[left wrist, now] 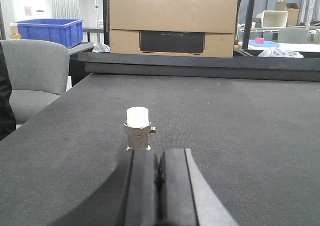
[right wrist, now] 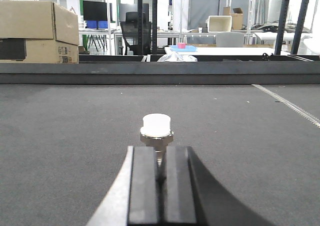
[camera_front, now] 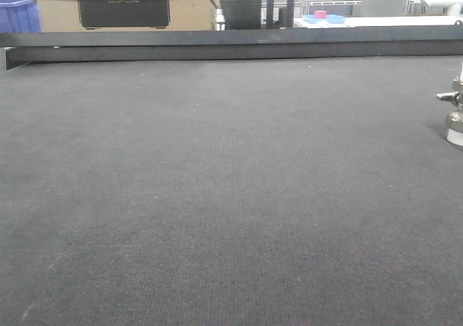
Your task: Place valve from conveyor to right shelf box
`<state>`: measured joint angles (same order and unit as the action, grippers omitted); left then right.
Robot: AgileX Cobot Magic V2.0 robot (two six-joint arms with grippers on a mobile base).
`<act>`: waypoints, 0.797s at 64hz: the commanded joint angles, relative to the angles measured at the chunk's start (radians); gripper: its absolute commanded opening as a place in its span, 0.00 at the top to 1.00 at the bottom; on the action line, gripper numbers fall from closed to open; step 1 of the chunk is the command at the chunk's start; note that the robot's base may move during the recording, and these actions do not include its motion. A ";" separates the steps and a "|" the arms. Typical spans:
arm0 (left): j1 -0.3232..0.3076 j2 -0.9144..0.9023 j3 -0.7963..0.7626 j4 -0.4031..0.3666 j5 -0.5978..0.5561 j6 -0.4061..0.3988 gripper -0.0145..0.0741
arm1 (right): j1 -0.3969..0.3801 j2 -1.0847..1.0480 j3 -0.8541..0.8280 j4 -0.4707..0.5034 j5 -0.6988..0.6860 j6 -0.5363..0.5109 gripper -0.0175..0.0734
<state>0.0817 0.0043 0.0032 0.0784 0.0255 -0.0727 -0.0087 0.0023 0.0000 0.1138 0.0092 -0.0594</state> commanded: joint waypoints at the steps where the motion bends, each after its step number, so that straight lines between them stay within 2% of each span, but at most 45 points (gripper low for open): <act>1: 0.006 -0.004 -0.003 -0.006 -0.013 0.003 0.96 | -0.006 -0.002 0.000 0.000 -0.024 0.000 0.98; 42: 0.006 -0.004 -0.003 -0.006 -0.019 0.003 0.96 | -0.006 -0.002 0.000 0.000 -0.040 0.000 0.98; 51: 0.006 -0.004 -0.003 -0.010 -0.097 0.003 0.96 | -0.006 -0.002 0.000 0.000 -0.061 0.000 0.98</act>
<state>0.0817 0.0043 0.0032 0.0775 -0.0103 -0.0727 -0.0087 0.0023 0.0000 0.1138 -0.0077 -0.0594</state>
